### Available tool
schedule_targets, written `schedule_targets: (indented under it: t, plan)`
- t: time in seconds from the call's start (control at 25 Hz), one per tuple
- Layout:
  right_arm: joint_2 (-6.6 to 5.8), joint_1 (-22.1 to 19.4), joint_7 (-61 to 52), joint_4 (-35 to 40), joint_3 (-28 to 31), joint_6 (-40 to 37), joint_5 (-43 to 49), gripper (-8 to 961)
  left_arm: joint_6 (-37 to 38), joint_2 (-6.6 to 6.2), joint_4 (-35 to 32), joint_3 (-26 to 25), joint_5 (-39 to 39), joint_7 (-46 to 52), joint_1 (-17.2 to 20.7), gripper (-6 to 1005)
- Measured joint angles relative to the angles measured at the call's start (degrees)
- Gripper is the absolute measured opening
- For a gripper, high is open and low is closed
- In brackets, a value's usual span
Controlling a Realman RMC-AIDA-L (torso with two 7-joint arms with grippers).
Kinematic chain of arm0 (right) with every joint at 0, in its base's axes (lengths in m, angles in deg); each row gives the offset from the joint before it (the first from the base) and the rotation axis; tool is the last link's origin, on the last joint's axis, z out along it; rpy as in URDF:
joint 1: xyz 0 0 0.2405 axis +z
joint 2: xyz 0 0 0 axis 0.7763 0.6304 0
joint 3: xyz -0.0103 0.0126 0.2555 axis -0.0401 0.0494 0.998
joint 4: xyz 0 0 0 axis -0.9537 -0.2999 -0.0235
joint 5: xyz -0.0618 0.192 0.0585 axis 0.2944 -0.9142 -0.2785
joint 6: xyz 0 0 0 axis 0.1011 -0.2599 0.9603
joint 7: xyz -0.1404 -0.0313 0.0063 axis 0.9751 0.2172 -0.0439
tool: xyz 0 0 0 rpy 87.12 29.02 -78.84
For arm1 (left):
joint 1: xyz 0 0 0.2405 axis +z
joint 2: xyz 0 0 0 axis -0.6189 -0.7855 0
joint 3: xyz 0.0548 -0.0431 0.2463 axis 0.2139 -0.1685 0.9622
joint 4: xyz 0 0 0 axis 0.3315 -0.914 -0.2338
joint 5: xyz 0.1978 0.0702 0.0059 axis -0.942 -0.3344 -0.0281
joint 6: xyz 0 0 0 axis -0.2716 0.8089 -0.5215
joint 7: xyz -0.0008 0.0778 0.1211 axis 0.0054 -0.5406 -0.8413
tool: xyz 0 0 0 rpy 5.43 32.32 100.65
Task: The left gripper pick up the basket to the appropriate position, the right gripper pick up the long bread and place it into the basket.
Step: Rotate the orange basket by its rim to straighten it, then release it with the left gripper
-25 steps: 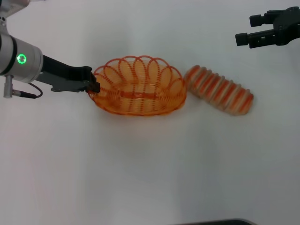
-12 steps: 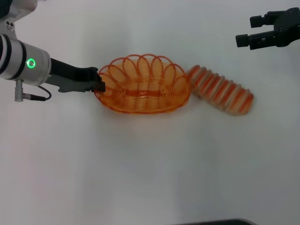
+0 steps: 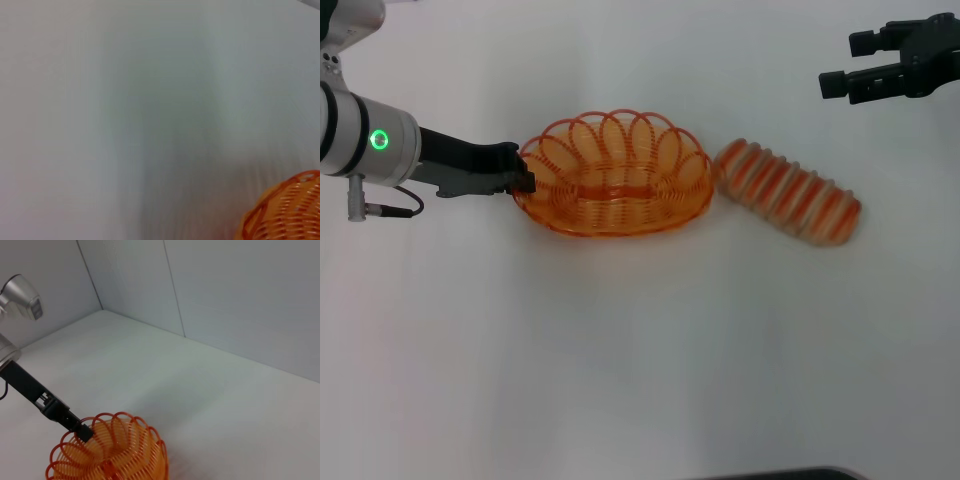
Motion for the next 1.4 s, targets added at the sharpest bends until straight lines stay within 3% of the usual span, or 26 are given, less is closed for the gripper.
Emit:
schedule_targets:
  t: [0.8,1.04,1.24,1.4]
  plan:
    - [-0.01,-0.14,0.72,0.0,-1.09,-0.19,0.0,938,-0.42,0.0,0.32,0.03,-0.02,0.0,0.3,87]
    - [-0.01,-0.33,0.86,0.0,-1.37,-0.18,0.02,938,0.05,0.0,-0.03,0.11,-0.02,0.0,0.34,213]
    - [-0.01,-0.34,0.88,0.0,-1.49,-0.05,0.16,938,0.39,0.0,-0.83,0.24,-0.02,-0.09,0.37,392]
    - [-0.01,-0.34,0.88,0.0,-1.5,-0.03,0.21,938,0.53,-0.06,-2.51,0.22,0.01,-0.1,0.87,416]
